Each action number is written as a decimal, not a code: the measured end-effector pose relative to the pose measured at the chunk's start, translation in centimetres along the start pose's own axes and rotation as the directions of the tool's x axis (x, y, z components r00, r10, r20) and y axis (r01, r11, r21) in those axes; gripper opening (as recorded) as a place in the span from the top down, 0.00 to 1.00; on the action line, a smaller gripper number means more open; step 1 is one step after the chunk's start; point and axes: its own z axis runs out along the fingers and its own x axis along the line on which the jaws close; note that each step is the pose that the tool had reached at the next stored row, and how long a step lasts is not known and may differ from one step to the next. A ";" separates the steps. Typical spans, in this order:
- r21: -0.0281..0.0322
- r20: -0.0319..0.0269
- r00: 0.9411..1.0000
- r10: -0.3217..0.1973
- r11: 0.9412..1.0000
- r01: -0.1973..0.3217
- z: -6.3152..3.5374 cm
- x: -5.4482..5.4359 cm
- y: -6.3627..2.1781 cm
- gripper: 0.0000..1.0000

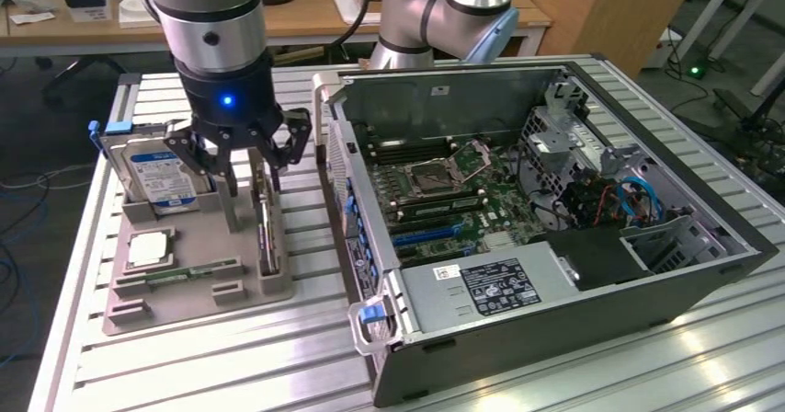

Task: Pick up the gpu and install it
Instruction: 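Pick up the gpu and move the gpu toward the slot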

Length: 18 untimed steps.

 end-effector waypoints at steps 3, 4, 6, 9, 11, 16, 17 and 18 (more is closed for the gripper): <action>0.000 0.000 1.000 0.000 1.000 0.000 0.10 0.0 -0.12 0.47; 0.000 0.000 1.000 0.000 1.000 0.000 0.15 0.0 -0.15 0.47; 0.000 0.000 1.000 0.000 1.000 0.000 0.22 0.0 -0.19 0.47; 0.000 0.000 1.000 0.000 1.000 0.000 0.38 0.0 -0.22 0.47; 0.000 0.000 1.000 0.000 1.000 0.000 0.49 0.0 -0.22 0.47; 0.000 0.000 1.000 0.000 1.000 0.000 0.77 0.0 -0.24 0.47; 0.000 0.000 1.000 0.000 1.000 0.000 0.82 0.0 -0.24 0.47; 0.000 0.000 1.000 0.000 1.000 0.000 0.87 0.0 -0.25 0.47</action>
